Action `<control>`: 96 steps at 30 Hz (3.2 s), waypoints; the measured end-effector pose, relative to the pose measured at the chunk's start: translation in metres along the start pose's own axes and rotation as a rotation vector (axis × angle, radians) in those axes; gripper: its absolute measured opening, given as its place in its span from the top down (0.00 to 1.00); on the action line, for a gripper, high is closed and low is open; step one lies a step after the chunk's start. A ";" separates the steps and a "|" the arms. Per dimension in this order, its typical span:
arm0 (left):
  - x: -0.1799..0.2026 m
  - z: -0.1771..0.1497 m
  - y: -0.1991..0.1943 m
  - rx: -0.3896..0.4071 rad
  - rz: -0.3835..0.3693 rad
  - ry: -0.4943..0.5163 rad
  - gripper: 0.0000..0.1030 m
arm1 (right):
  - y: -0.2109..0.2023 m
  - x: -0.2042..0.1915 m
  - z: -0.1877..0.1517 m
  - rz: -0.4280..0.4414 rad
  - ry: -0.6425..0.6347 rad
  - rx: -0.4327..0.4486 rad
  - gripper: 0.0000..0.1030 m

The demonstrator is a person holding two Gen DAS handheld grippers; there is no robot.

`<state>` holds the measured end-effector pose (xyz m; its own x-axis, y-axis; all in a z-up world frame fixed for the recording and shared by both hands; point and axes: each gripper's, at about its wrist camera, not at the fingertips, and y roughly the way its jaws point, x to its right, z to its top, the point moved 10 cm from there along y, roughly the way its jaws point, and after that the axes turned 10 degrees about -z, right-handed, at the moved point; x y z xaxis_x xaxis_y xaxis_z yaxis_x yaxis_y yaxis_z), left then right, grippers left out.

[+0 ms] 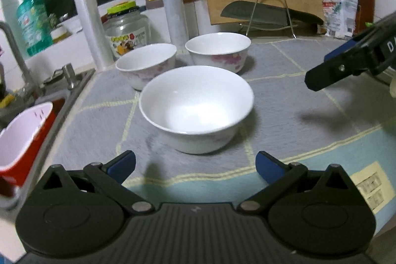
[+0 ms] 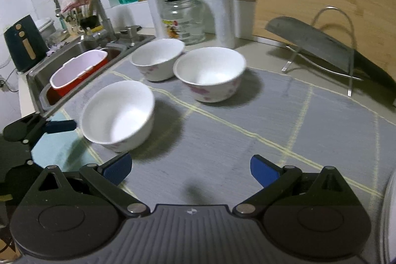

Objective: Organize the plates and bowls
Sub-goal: 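Move the open right gripper to a white floral bowl on the mat, then close the right gripper on the rim of the white bowl, then lift the white bowl and carry it toward the plate stack with the right gripper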

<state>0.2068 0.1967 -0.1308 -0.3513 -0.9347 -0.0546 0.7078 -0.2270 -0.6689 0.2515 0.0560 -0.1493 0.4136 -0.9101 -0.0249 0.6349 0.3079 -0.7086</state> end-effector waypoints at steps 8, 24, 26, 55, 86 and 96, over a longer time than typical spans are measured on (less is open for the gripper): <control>-0.010 0.006 0.007 0.025 -0.045 0.091 0.01 | 0.014 -0.031 0.016 0.070 -0.022 0.007 0.00; -0.009 0.018 0.016 0.047 -0.140 0.185 0.03 | 0.059 -0.068 0.041 0.141 -0.062 -0.012 0.20; -0.010 0.018 0.016 0.050 -0.143 0.183 0.04 | 0.061 -0.070 0.042 0.144 -0.067 -0.013 0.24; -0.009 0.024 0.018 0.038 -0.196 0.175 0.11 | 0.063 -0.077 0.048 0.174 -0.093 -0.025 0.40; 0.076 0.045 0.017 0.066 -0.354 0.227 0.11 | 0.001 -0.010 0.012 0.065 -0.022 -0.022 0.39; 0.113 0.051 0.023 0.062 -0.427 0.236 0.11 | -0.017 0.026 -0.006 0.010 0.019 -0.034 0.39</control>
<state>0.2145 0.0721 -0.1146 -0.7421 -0.6689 0.0434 0.5034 -0.5989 -0.6229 0.2471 0.0253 -0.1423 0.4071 -0.9123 -0.0454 0.6078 0.3076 -0.7320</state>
